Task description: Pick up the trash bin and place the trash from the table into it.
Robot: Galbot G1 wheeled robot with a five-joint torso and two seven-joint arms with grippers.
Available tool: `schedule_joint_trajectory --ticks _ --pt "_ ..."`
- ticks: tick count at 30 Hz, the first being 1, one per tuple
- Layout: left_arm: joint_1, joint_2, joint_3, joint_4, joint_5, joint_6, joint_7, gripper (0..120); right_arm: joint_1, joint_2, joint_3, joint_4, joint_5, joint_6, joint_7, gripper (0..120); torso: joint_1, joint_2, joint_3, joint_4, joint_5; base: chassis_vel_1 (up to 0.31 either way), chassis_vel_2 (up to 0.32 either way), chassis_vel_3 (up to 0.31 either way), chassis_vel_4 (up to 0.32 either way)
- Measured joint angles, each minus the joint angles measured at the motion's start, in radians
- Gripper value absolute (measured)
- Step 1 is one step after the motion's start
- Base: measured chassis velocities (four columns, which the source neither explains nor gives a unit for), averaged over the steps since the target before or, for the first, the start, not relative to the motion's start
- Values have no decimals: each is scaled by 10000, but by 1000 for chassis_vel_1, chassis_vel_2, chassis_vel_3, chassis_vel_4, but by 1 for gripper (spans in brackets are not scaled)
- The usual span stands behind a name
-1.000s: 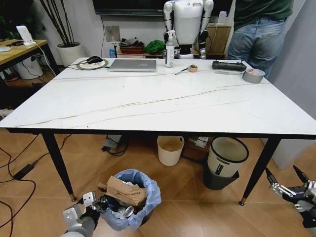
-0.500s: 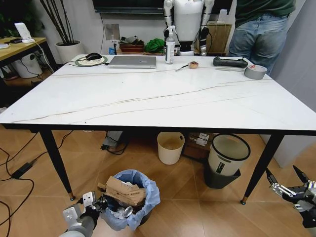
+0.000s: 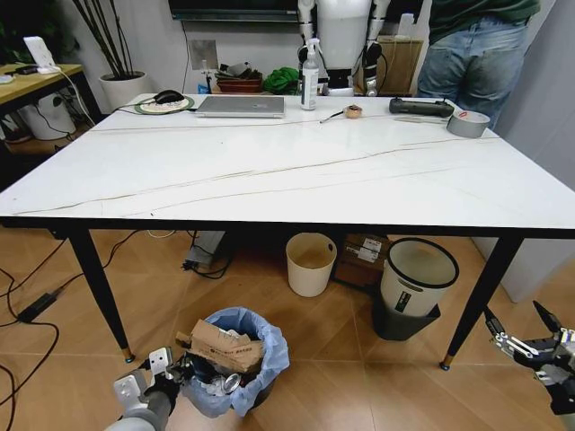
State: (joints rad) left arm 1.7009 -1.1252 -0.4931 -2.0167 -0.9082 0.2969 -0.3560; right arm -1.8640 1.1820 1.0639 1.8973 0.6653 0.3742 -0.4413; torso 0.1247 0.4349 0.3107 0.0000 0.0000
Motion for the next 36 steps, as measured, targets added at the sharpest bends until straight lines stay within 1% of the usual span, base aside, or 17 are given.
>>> schedule_joint_trajectory --ticks 9,12,19,27,36 --pt "-57 -13 8 121 45 -14 1 0 0 0 0 0 0 0 0 100 -127 -391 -264 0 0 0 0 0 0" --pt "-64 -19 15 129 47 -15 1 0 0 0 0 0 0 0 0 100 -150 -454 -304 0 0 0 0 0 0" --pt "-86 -41 30 126 58 -19 1 0 0 0 0 0 0 0 0 100 -270 -795 -524 0 0 0 0 0 0" --pt "-99 -99 62 133 114 -31 1 0 0 0 0 0 0 0 0 100 -357 -1062 -704 0 0 0 0 0 0" --pt "-121 -134 90 189 149 -44 1 0 0 0 0 0 0 0 0 100 -466 -1434 -967 0 1 0 0 0 0"
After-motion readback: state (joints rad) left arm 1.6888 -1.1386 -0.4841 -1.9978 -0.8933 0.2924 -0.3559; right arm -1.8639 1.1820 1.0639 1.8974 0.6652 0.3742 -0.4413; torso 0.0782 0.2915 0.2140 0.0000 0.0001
